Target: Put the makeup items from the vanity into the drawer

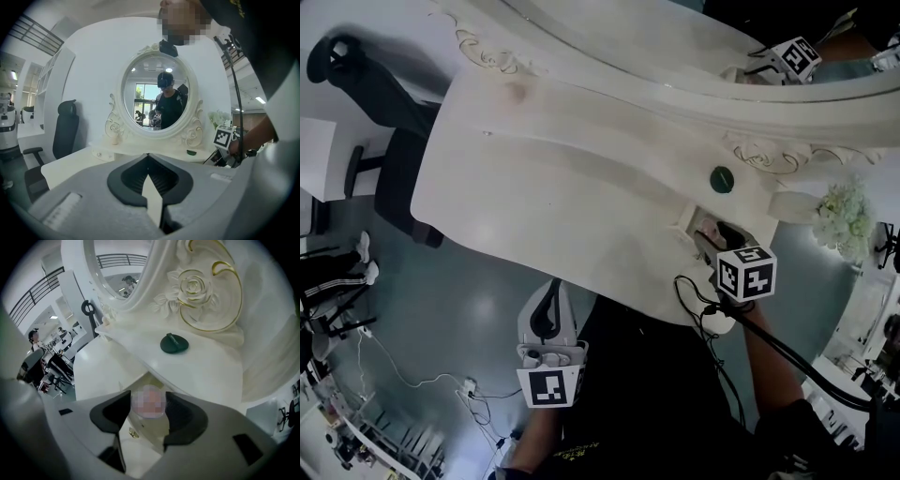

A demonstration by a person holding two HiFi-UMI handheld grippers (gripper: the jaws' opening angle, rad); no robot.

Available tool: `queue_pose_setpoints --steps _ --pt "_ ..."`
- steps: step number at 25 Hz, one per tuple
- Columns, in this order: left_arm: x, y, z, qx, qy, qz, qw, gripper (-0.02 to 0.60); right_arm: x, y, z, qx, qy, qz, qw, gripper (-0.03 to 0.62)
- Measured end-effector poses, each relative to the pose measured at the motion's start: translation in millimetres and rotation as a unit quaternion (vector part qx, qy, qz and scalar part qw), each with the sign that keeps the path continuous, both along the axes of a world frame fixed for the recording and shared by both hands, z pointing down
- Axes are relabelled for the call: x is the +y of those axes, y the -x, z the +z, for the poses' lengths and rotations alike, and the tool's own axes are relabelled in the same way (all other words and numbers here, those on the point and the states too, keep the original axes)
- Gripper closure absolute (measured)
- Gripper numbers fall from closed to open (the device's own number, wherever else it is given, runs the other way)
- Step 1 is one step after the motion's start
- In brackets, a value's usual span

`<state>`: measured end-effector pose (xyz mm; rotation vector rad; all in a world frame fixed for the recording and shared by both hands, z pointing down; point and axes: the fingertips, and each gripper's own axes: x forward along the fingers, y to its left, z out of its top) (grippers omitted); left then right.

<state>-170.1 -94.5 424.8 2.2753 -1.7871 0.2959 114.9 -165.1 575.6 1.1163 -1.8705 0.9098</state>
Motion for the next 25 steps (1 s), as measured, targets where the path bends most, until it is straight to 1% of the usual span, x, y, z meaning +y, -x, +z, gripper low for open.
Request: queue_pose_setpoints --steps 17,19,23,25 --pt "-4.5 2.7 -0.4 0.001 0.000 0.000 1.0000 0.560 -0.2 1.3 -0.1 -0.004 -0.001 0.008 1.000 0.356" --pt "-5.0 2.1 -1.2 0.002 -0.003 0.001 1.0000 0.560 0.2 2.3 -0.8 -0.008 -0.001 0.006 1.000 0.350" --pt "-5.1 1.5 -2.0 0.003 -0.005 0.002 1.0000 0.560 0.7 3.9 -4.1 -0.012 -0.010 0.007 1.000 0.313" --pt "-4.8 1.4 -2.4 0.002 -0.005 0.003 1.0000 0.560 -0.5 3.6 -8.8 -0.011 -0.019 0.009 1.000 0.312"
